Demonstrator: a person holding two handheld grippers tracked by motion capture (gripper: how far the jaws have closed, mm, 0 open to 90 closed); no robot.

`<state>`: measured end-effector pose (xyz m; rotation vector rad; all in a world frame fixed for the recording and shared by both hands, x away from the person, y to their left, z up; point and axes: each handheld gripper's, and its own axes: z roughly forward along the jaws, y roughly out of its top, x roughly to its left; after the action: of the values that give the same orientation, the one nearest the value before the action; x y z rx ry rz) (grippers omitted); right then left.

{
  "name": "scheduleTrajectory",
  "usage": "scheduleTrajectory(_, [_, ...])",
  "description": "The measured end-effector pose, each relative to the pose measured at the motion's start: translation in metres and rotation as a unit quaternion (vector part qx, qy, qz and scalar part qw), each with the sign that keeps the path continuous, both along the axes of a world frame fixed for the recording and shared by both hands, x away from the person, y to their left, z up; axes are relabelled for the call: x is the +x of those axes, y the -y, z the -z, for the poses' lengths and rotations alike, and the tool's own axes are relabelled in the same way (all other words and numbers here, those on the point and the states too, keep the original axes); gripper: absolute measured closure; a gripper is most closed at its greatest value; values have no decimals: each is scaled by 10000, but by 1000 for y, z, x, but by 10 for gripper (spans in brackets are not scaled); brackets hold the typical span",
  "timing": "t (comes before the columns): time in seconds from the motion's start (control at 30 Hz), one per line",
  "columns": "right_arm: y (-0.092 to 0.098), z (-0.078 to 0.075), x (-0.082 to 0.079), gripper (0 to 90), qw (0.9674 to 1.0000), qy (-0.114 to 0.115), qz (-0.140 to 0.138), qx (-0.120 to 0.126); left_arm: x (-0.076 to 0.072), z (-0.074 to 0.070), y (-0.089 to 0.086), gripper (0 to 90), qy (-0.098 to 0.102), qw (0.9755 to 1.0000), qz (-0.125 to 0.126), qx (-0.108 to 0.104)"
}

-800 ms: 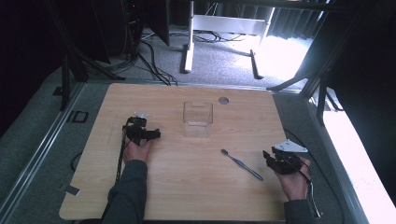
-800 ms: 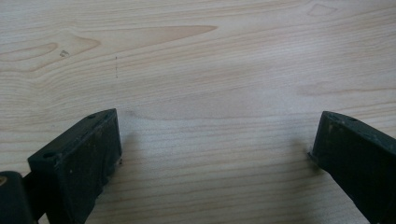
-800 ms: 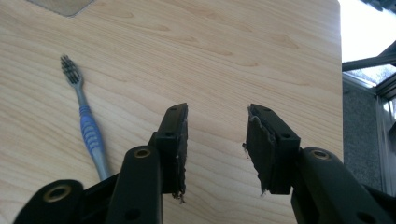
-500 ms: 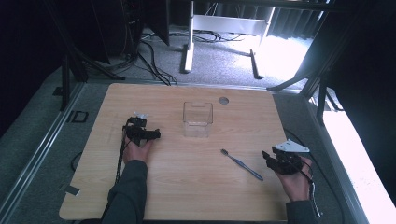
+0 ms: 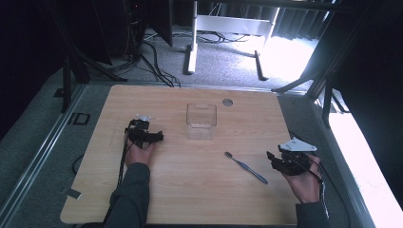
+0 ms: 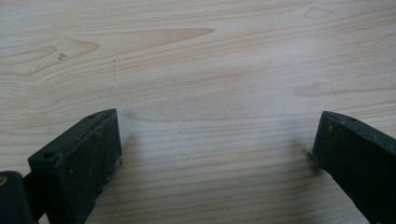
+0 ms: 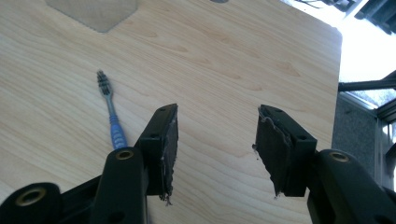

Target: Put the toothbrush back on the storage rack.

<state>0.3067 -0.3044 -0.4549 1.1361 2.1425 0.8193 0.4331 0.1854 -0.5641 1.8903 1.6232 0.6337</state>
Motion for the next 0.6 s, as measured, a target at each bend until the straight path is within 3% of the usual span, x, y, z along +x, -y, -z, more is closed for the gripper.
scheduleTrajectory(0.13, [-6, -3, -1, 493, 9998, -8, -134, -162, 0, 0, 0, 14, -6, 10000, 2, 5])
scheduleTrajectory(0.4, [-12, -12, -1, 512, 9992, -128, -311, -220, 0, 0, 0, 14, -5, 10000, 4, 5])
scheduleTrajectory(0.6, [-18, -17, 2, 543, 9978, -331, -422, -388, 0, 0, 0, 14, 0, 10000, -8, -1])
